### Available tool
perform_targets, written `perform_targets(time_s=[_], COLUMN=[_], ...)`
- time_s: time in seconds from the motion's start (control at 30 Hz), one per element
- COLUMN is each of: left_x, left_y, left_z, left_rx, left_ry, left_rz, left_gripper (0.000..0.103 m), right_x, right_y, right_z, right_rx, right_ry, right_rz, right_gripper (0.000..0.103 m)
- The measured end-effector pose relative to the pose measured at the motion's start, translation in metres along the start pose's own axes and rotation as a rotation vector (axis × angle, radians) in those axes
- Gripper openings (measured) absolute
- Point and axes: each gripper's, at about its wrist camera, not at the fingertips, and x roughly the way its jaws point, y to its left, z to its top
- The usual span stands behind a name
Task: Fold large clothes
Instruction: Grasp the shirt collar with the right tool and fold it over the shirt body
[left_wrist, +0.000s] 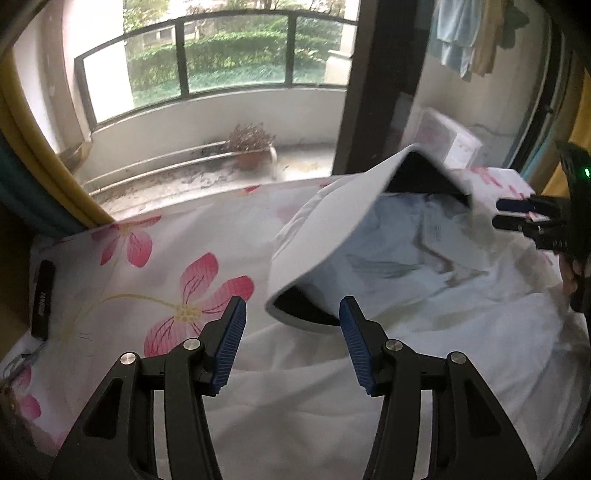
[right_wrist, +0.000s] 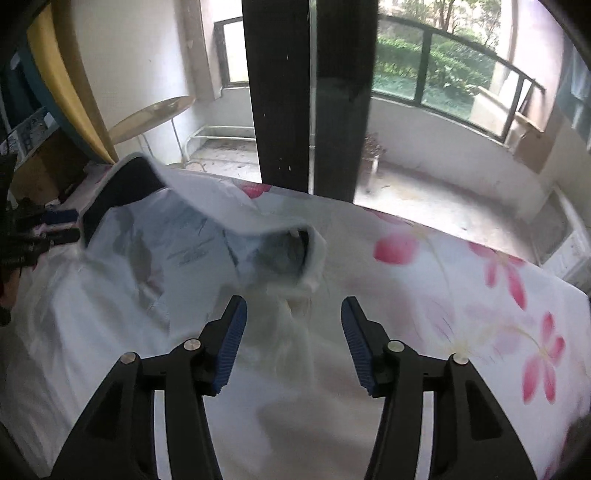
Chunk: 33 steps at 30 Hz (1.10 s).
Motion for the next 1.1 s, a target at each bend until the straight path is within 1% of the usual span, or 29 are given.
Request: perform_targets(time_s=[0.1, 0.17, 0.2, 0.23, 0.27, 0.4, 0.53, 0.6, 0.67, 0.77, 0.8, 0.83, 0.87, 0.9, 0.93, 1.0, 1.1], left_x=[0.012, 0.017, 0.018, 0.019, 0.019, 0.02, 0.028, 0.033, 0.033, 0.023, 0.019, 0.015, 0.007, 0.001, -0.006, -0.018, -0.032], left_y=[0.01, 0.018, 0.02, 0.024, 0.026, 0.035, 0.032, 0.026, 0.021, 0.015, 0.015, 0.013, 0.01, 0.009, 0.008, 0.007, 0.009], left_z=[-0.001, -0.001, -0.001, 0.0, 0.001, 0.009, 0.02, 0.026, 0.027, 0.021, 0.019, 0.017, 0.014, 0.011, 0.01, 0.01, 0.02], left_rx=[-0.021, -0.049, -0.056, -0.061, -0.063, -0.063, -0.036, -0.028, -0.025, 0.01, 0.02, 0.033, 0.051, 0.062, 0.07, 0.074, 0.052], left_ry=[0.016, 0.024, 0.024, 0.021, 0.016, -0.013, -0.022, -0.012, 0.004, 0.026, 0.03, 0.033, 0.036, 0.034, 0.03, 0.013, -0.034], left_rz=[0.017, 0.021, 0.024, 0.028, 0.035, 0.062, 0.058, 0.056, 0.041, 0.01, -0.002, -0.012, -0.024, -0.033, -0.04, -0.059, -0.087], left_gripper=[0.056, 0.055, 0.056, 0.056, 0.055, 0.055, 0.056, 0.056, 0.056, 0.056, 0.056, 0.056, 0.056, 0.056, 0.056, 0.056, 0.056], right_x=[0.022, 0.032, 0.036, 0.038, 0.039, 0.025, -0.001, -0.006, -0.007, -0.005, -0.005, -0.005, -0.007, -0.01, -0.015, -0.029, -0.048], right_y=[-0.006, -0.008, -0.009, -0.008, -0.007, -0.006, -0.004, -0.004, -0.003, -0.003, -0.005, -0.007, -0.009, -0.01, -0.013, -0.018, -0.028], right_z=[0.016, 0.024, 0.026, 0.027, 0.028, 0.02, -0.003, -0.012, -0.021, -0.03, -0.03, -0.03, -0.029, -0.029, -0.028, -0.026, -0.016], right_rx=[0.005, 0.001, -0.002, -0.011, -0.02, -0.033, -0.031, -0.026, -0.021, -0.033, -0.031, -0.029, -0.028, -0.028, -0.033, -0.045, -0.049], right_ry=[0.009, -0.003, -0.01, -0.018, -0.012, -0.025, -0.039, -0.039, -0.016, 0.012, 0.022, 0.033, 0.041, 0.04, 0.036, 0.035, 0.009], right_rz=[0.017, 0.02, 0.012, 0.002, -0.006, -0.069, -0.117, -0.126, -0.123, -0.119, -0.114, -0.11, -0.107, -0.108, -0.106, -0.077, -0.062], right_gripper=[0.053, 0.053, 0.048, 0.01, 0.004, 0.003, 0.003, 0.003, 0.004, 0.008, 0.012, 0.023, 0.03, 0.042, 0.051, 0.058, 0.061])
